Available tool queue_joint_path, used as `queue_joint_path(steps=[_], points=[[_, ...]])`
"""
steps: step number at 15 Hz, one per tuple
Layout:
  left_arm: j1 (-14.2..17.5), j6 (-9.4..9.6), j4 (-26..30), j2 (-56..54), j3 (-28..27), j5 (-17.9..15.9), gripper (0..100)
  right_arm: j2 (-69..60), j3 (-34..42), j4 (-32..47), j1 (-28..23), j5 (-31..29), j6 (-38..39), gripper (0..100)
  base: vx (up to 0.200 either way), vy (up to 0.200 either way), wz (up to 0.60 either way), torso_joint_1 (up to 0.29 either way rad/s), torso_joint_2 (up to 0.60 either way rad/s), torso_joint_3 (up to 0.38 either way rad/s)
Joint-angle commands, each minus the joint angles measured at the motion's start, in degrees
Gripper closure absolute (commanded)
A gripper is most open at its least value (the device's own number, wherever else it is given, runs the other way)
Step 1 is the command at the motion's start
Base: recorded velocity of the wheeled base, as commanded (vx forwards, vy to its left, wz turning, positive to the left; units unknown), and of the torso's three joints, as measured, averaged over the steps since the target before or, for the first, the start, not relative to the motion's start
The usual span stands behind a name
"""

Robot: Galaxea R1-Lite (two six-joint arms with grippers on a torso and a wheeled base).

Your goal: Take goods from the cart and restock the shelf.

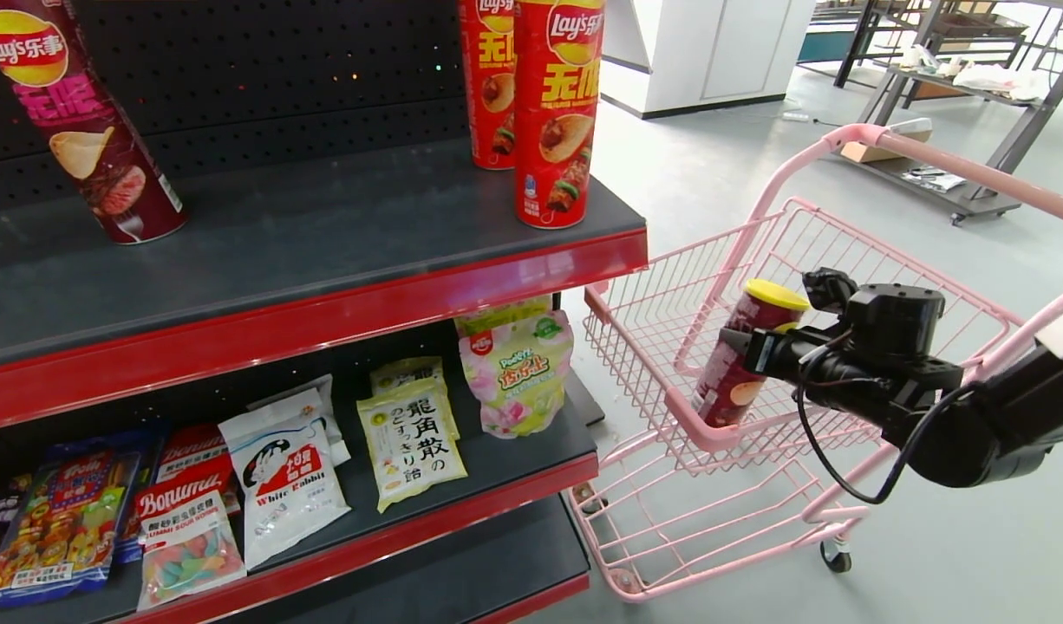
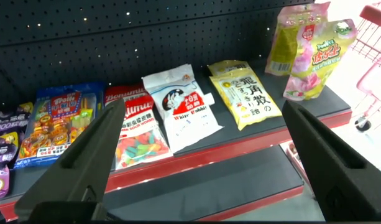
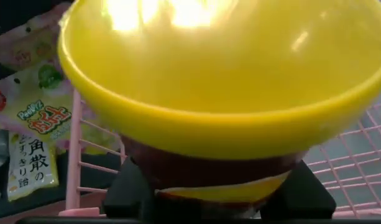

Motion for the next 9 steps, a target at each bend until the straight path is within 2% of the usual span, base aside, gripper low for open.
queue_joint_path(steps=[1,2,4,6,7,9], points=[[0.0,-0.04,0.0,0.0,0.0,0.0,0,-8.2,-5.6,2.8,0.2,0.3,-1.4,100,0.0,0.0,0.0,0.0,0.0,0.0],[0.0,-0.04,0.0,0.0,0.0,0.0,0,-10.8,-8.0,5.6,0.2,0.3,-2.4,100,0.0,0.0,0.0,0.0,0.0,0.0],[0.0,-0.04,0.0,0.0,0.0,0.0,0,-19.8,-16.1,20.1,0.4,1.1,-5.2,100,0.0,0.0,0.0,0.0,0.0,0.0],[0.0,-0.04,0.0,0.0,0.0,0.0,0,-28.5,-21.4,36.7,4.8,2.1,-5.0,100,0.0,0.0,0.0,0.0,0.0,0.0],[0.0,-0.04,0.0,0.0,0.0,0.0,0,-33.9,-21.3,45.2,9.6,2.0,-4.9,100,0.0,0.0,0.0,0.0,0.0,0.0],[0.0,-0.04,0.0,0.0,0.0,0.0,0,-37.4,-20.6,47.7,14.7,1.7,-4.9,100,0.0,0.0,0.0,0.0,0.0,0.0]])
